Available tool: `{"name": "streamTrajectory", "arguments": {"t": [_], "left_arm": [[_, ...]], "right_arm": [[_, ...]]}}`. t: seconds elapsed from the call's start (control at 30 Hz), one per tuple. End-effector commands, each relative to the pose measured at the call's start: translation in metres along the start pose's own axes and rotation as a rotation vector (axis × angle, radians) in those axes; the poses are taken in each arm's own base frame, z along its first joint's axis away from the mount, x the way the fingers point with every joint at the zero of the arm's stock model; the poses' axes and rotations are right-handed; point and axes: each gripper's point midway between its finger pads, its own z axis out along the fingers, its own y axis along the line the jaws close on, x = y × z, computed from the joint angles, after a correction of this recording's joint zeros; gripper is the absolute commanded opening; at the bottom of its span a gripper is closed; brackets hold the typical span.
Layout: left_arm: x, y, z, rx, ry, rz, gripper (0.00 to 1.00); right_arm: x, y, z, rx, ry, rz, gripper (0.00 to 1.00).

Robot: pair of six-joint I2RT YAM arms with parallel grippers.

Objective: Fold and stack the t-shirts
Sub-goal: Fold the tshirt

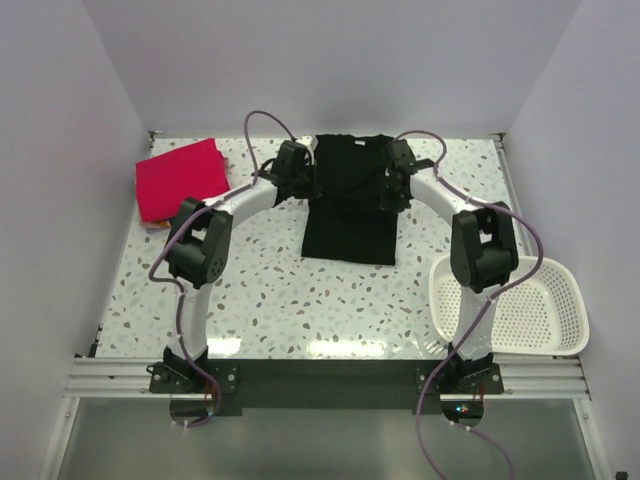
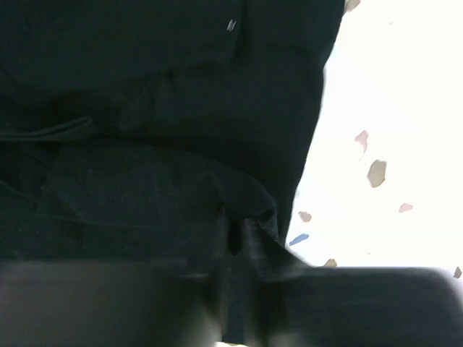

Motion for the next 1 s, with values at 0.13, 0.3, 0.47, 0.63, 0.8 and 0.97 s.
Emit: {"name": "streamTrajectory", "arguments": {"t": [0.13, 0.3, 0.47, 0.63, 0.8, 0.97], "left_arm": [[-0.049, 0.014, -0.03, -0.109, -0.142, -0.052, 0.86], [-0.032, 0.014, -0.06, -0.086, -0.158, -0.032, 0.98], [0.033, 0.024, -0.074, -0.041, -0.06, -0.032, 0.97], [0.056, 0.021, -0.089, 0.014, -0.052, -0.044, 0.89], [0.08, 0.024, -0.093, 0.021, -0.014, -0.058, 0.84], [0.093, 0.025, -0.095, 0.018, 0.005, -0.058, 0.79]], "right_arm": [[-0.058, -0.011, -0.048, -0.014, -0.154, 0.05, 0.66], [-0.047, -0.01, -0.074, -0.063, -0.175, 0.039, 0.71], [0.007, -0.008, -0.063, -0.12, -0.082, 0.059, 0.71], [0.04, -0.006, -0.063, -0.174, -0.046, 0.083, 0.71], [0.069, -0.01, -0.057, -0.181, 0.003, 0.092, 0.69], [0.094, -0.01, -0.048, -0.201, 0.046, 0.113, 0.65]]}}
